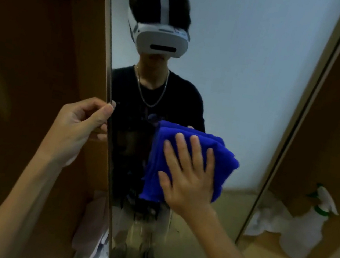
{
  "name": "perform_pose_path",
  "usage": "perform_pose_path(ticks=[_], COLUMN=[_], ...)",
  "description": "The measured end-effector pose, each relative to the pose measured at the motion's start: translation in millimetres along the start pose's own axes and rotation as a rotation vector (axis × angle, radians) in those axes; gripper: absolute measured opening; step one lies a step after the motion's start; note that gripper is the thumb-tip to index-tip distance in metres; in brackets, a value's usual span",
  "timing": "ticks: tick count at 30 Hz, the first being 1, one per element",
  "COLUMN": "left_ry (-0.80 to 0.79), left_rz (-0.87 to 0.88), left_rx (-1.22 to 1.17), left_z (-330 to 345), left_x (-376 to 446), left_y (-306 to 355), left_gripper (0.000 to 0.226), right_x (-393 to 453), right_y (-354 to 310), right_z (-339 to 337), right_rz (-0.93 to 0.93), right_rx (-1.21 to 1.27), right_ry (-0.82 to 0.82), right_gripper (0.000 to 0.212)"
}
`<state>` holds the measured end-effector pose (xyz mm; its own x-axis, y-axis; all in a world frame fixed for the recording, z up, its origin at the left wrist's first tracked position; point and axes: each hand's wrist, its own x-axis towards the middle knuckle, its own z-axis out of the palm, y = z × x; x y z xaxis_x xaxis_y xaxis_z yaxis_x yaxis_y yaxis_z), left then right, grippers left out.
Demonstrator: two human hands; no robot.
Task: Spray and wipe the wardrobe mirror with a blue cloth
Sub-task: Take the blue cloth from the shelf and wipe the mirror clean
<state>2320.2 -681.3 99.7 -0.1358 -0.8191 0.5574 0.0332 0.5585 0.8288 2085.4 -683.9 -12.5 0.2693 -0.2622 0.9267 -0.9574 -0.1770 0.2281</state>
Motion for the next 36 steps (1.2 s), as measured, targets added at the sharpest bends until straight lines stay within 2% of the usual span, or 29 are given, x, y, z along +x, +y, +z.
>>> perform_pose_path(ticks=[5, 8, 14, 19, 24, 31, 36], left_ry=[0.03, 0.046, 0.052, 0.079, 0.076, 0.092, 0.099], left_rz=[-0.018, -0.033, -0.027, -0.038, -0.026, 0.004, 0.024], left_rx=[-0.034, -0.053, -0.034, -0.028, 0.049, 0.052, 0.048], left_z=[1.9, 2.9, 3.5, 6.8, 3.6, 6.4, 7.4], left_x=[-2.0, -4.1, -5.4, -6.4, -7.2, -7.2, -4.6], left_y=[-3.6, -0.6, -0.6, 0.3, 0.9, -5.1, -10.1], left_gripper=[0.02, 0.022, 0.019, 0.018, 0.021, 0.021, 0.02], right_x=[-39.8, -48.8, -31.6, 1.1, 39.1, 28.0, -9.2], right_y=[99.2, 119.9, 70.0, -14.2, -88.8, -89.5, -97.8], right_z=[-11.8, -15.1, -2.0, 0.4, 7.5, 13.8, 25.9], right_rz=[0.102, 0.157, 0.375, 0.1, 0.074, 0.034, 0.023], right_rx=[-0.075, -0.122, -0.042, -0.002, 0.077, 0.047, 0.008], right_ry=[0.017, 0.003, 0.088, -0.002, -0.022, -0.027, -0.056], right_gripper=[0.063, 0.063, 0.063, 0.065, 0.06, 0.063, 0.068])
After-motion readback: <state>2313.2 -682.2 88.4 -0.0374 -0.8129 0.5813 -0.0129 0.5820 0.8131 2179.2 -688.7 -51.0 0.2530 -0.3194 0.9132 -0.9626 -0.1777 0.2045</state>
